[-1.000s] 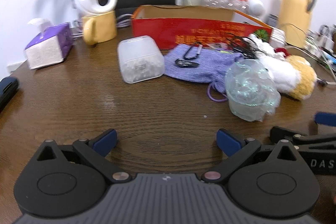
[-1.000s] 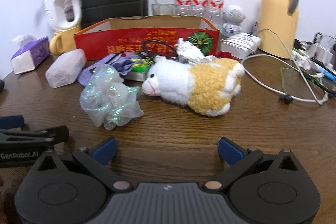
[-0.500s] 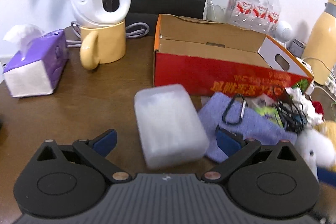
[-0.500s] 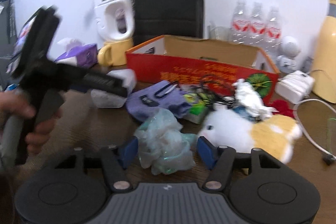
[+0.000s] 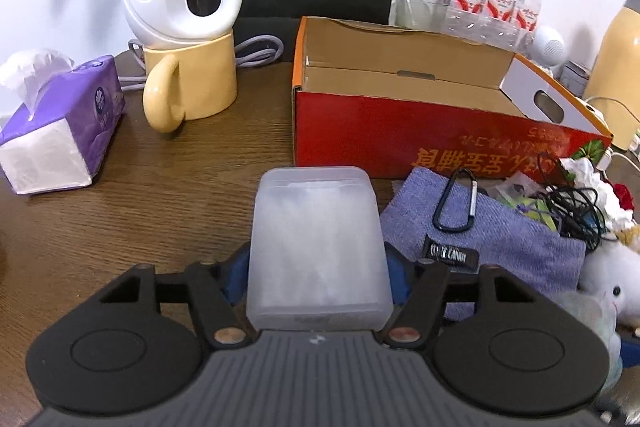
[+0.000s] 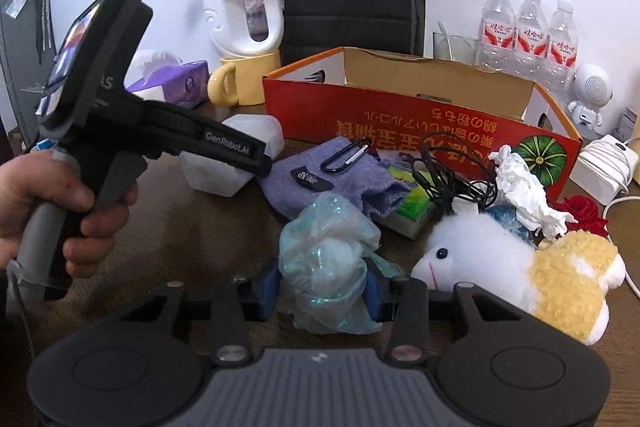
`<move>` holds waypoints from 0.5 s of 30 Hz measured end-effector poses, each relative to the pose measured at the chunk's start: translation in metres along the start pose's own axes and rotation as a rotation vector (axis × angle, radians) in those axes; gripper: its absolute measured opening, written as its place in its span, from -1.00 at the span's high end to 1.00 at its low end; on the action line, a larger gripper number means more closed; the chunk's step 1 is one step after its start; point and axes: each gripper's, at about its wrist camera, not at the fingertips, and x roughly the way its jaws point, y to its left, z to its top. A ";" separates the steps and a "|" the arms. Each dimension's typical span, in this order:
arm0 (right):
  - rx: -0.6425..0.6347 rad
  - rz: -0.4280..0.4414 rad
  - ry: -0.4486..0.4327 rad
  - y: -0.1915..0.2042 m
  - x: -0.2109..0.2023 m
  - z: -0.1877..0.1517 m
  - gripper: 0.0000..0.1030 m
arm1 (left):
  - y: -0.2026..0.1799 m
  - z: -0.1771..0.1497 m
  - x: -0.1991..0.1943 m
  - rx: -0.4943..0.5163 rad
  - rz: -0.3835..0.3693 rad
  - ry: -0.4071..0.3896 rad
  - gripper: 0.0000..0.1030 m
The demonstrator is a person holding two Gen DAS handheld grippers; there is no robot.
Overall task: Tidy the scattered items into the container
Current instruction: 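Grasp the frosted plastic container with the left tool while the right grasps the clear bag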
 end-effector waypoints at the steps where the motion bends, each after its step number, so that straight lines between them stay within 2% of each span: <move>1: 0.002 -0.002 -0.013 0.000 -0.002 0.000 0.29 | 0.000 -0.001 -0.003 0.002 -0.005 -0.002 -0.28; 8: 0.027 -0.043 -0.132 0.001 -0.041 -0.002 0.32 | -0.011 -0.023 -0.055 -0.002 0.015 -0.112 -0.28; 15: 0.081 -0.137 -0.214 -0.005 -0.076 -0.014 0.31 | -0.051 -0.072 -0.121 0.045 -0.013 -0.232 -0.29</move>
